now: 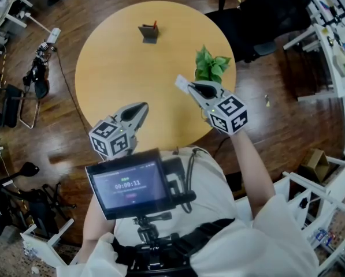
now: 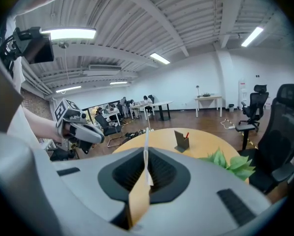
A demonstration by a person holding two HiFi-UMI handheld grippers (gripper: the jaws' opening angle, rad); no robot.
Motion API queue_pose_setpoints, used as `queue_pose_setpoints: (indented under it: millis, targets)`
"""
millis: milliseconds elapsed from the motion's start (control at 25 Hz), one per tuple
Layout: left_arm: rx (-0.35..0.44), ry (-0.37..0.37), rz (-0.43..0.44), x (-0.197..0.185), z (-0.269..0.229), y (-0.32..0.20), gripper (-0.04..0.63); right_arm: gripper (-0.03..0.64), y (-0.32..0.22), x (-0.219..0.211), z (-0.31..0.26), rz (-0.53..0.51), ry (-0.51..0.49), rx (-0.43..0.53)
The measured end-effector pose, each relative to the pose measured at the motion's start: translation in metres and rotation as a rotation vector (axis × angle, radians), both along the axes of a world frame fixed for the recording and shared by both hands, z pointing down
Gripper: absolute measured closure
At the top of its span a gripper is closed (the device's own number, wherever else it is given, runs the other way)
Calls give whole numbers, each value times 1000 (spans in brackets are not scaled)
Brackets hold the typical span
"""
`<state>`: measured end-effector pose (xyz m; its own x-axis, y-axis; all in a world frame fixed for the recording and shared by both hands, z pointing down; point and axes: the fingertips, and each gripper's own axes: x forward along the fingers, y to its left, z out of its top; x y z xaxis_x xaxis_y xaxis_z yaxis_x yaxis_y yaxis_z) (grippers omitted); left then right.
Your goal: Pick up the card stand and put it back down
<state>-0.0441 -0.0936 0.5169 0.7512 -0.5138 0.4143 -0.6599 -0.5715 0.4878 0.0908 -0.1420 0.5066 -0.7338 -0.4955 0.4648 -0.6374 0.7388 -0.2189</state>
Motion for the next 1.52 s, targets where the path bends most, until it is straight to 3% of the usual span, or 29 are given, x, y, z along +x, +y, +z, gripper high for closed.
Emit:
queue_pose_setpoints:
  millis: [400,1520]
  targets:
    - [28,18,-15,11,-23,7,595,584,6,16,-40,32,-70,-19]
    - [102,55,-15,-19,-89,-12,595,584,15,12,-143,-18,-175,98]
